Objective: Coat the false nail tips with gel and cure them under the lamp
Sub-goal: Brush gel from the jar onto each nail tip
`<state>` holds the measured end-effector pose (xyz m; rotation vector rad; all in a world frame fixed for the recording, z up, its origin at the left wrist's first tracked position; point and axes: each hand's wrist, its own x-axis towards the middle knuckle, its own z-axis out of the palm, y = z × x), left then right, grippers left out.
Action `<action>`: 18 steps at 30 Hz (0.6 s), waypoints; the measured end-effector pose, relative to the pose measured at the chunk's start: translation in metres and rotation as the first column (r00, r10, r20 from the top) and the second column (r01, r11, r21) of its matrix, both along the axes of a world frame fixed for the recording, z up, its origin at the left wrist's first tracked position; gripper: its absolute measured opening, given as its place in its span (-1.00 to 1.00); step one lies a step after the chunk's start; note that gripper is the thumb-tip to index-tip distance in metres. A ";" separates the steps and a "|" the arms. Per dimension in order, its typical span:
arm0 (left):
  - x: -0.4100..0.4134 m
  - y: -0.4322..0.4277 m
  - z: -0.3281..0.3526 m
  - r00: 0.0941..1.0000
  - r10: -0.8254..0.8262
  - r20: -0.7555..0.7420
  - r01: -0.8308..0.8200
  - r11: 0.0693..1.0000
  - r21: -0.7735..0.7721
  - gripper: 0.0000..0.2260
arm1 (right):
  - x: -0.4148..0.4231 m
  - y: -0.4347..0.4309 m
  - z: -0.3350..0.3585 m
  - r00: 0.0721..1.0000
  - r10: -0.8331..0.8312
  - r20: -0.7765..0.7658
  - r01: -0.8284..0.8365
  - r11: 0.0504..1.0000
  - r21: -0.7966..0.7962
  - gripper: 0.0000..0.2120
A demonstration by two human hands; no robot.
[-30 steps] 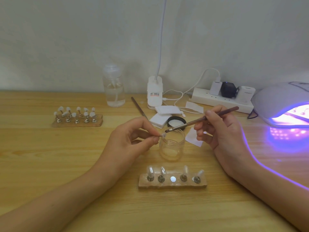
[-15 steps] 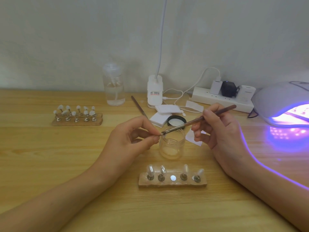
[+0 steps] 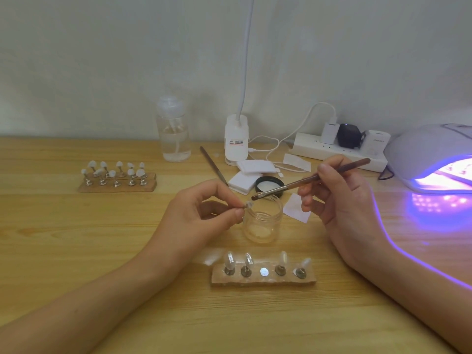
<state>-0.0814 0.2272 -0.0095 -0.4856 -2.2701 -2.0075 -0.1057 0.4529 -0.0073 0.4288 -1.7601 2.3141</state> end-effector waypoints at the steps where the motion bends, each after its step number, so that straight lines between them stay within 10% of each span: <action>1: 0.000 0.000 0.000 1.000 -0.002 0.002 0.002 1.000 -0.007 -0.88 | 0.001 -0.001 0.001 1.000 0.016 -0.012 -0.016 1.000 0.010 -0.82; 18: -0.002 0.000 -0.002 0.999 -0.047 0.019 0.047 0.999 0.021 -0.91 | 0.000 0.000 0.000 1.000 -0.010 0.010 0.010 1.000 0.006 -0.87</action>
